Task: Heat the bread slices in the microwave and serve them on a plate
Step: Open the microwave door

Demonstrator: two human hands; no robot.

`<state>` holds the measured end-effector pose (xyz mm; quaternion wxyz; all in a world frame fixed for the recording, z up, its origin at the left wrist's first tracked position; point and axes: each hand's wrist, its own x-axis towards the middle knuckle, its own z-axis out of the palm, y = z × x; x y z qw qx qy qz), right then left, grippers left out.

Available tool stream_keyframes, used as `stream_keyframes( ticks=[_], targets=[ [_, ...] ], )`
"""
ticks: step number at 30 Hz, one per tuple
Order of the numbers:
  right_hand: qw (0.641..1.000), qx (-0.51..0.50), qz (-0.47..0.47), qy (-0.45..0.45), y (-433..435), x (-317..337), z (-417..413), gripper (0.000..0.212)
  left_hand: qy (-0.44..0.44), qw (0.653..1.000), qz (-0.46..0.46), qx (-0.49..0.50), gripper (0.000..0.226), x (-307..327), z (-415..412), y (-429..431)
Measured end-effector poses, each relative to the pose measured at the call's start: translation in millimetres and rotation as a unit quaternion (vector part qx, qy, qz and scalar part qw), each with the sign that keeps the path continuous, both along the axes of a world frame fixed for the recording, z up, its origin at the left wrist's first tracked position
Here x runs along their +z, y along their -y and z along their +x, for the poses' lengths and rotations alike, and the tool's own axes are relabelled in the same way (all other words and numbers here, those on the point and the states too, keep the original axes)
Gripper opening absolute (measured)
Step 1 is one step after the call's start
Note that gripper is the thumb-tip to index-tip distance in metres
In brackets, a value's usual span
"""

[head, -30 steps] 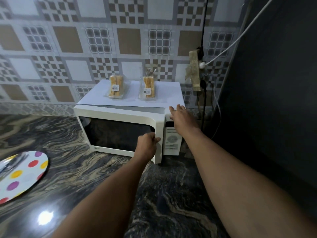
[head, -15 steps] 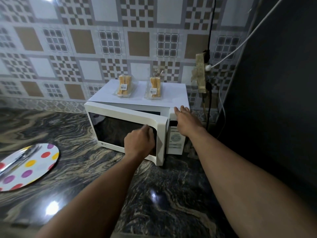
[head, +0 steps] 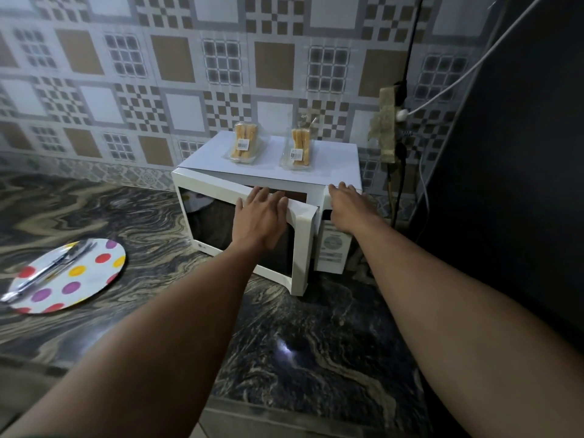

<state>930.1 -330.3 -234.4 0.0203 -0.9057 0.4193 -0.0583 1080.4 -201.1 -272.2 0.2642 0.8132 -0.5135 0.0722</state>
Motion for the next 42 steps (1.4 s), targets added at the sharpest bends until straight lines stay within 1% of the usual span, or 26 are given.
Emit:
stream_keyframes(
  ticks=[4, 7, 9, 11, 13, 17, 20, 25, 29, 31, 37, 42],
  targets=[
    [1.0, -0.001, 0.003, -0.011, -4, 0, 11, 0.054, 0.001, 0.998, -0.054, 0.027, 0.044, 6, -3, -21],
    [1.0, 0.027, 0.002, -0.009, -8, 0, 27, 0.053, -0.027, 0.997, -0.058, 0.051, 0.04, 17, 0, -36],
    [0.999, 0.042, 0.009, -0.003, -14, 1, 40, 0.056, -0.059, 0.996, -0.028, 0.066, 0.04, 27, 4, -46],
    [0.999, 0.046, 0.008, -0.002, -19, 2, 52, 0.058, -0.097, 0.992, 0.014, 0.078, 0.048, 36, 10, -57],
    [0.999, 0.05, 0.002, -0.008, -24, 2, 63, 0.057, -0.105, 0.99, 0.038, 0.089, 0.049, 45, 15, -67],
    [0.998, 0.056, -0.001, -0.025, -32, 2, 80, 0.064, -0.116, 0.984, 0.088, 0.102, 0.032, 59, 26, -85],
    [0.998, 0.045, -0.011, -0.035, -36, -1, 89, 0.07, -0.103, 0.979, 0.13, 0.121, 0.023, 59, 37, -98],
    [0.998, 0.042, 0.008, -0.045, -42, -5, 101, 0.082, -0.078, 0.972, 0.165, 0.147, 0.035, 52, 60, -116],
    [0.999, 0.027, 0.014, -0.045, -43, -7, 110, 0.086, -0.054, 0.957, 0.232, 0.168, 0.064, 40, 78, -118],
    [0.998, 0.021, 0.016, -0.049, -43, -7, 115, 0.087, -0.046, 0.952, 0.247, 0.177, 0.073, 35, 87, -120],
    [0.999, 0.005, 0.003, -0.042, -41, -10, 128, 0.086, 0.0, 0.953, 0.245, 0.178, 0.073, 30, 116, -125],
    [0.999, -0.012, 0.001, -0.037, -42, -13, 137, 0.083, 0.023, 0.953, 0.257, 0.156, 0.073, 27, 142, -121]
  ],
)
